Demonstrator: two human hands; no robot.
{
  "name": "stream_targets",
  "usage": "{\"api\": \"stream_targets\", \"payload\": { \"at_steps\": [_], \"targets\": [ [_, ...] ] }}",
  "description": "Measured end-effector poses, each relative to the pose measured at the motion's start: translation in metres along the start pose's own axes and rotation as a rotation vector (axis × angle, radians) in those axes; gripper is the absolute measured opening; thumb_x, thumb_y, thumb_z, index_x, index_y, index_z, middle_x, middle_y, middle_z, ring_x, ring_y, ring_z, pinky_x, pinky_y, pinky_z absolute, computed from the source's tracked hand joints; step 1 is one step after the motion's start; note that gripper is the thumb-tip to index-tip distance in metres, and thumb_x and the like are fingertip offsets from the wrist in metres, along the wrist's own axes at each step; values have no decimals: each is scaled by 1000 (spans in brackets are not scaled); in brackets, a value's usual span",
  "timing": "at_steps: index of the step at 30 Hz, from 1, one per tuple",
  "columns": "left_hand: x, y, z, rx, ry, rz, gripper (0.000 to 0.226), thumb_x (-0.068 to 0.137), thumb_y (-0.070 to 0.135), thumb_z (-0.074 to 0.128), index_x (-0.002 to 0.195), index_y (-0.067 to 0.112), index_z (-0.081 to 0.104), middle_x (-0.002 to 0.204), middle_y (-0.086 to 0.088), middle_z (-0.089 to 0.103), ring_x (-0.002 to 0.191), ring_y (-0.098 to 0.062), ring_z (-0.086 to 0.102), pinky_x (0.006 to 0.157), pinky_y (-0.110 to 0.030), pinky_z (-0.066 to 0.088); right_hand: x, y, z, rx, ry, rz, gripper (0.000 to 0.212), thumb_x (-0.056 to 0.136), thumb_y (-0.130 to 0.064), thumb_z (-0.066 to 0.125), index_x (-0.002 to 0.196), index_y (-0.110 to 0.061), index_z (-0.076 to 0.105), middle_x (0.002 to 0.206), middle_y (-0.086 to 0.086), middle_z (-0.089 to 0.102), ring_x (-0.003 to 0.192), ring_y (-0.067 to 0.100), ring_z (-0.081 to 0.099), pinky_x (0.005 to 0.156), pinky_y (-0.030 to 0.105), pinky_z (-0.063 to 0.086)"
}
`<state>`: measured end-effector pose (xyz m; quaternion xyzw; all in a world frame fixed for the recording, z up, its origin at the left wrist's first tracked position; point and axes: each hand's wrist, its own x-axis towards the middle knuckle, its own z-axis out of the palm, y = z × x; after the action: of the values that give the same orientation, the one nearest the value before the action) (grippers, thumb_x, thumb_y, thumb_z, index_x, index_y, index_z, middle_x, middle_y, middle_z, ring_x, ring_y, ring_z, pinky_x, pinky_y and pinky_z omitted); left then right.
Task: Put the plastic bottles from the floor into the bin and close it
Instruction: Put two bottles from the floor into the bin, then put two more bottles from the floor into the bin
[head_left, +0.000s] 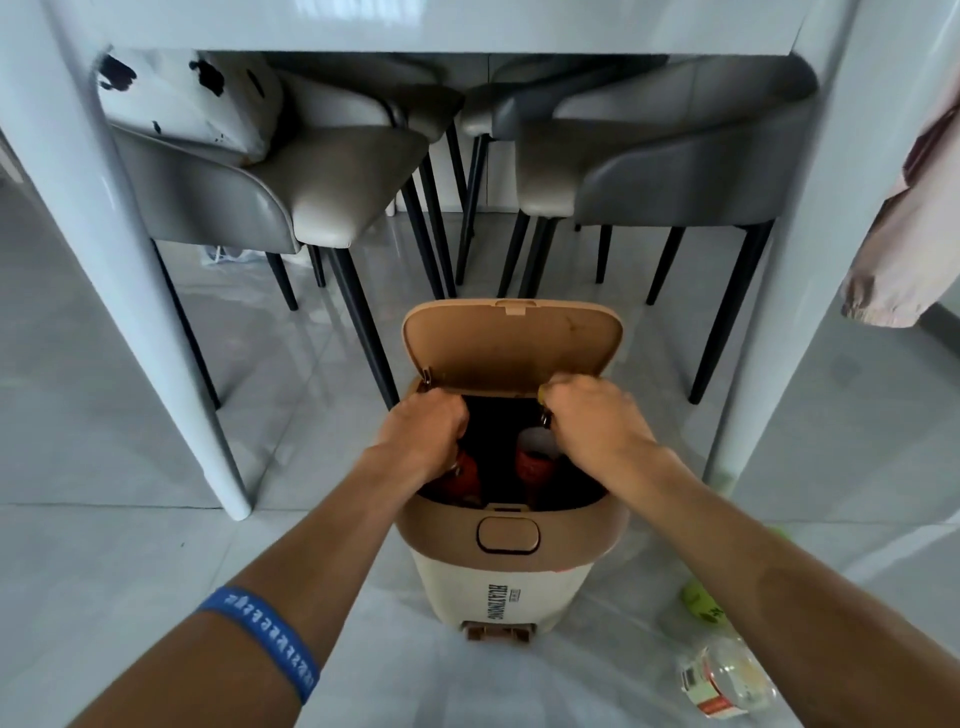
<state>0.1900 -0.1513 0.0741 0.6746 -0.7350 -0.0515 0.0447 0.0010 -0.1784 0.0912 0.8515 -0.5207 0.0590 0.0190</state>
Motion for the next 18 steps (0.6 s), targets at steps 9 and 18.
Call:
{"api": "stream_targets", "payload": {
  "at_steps": [9,18],
  "targets": [
    [-5,6,-7,-45,-134,81,19,83,13,61,97,21,71,102,-1,71,100,-23,64,92,-39,49,-11,17,-9,-62,-62,74,35,84,-22,61,119,-21,65,112,15,62,107,33,56,85,39,48],
    [-13,112,-34,-338,87,441,32,87,21,62,118,27,68,114,4,73,103,-18,66,86,-36,53,-73,63,-16,399,230,95,22,81,-20,58,98,-11,69,100,9,72,94,31,65,78,40,52]
  ]
}}
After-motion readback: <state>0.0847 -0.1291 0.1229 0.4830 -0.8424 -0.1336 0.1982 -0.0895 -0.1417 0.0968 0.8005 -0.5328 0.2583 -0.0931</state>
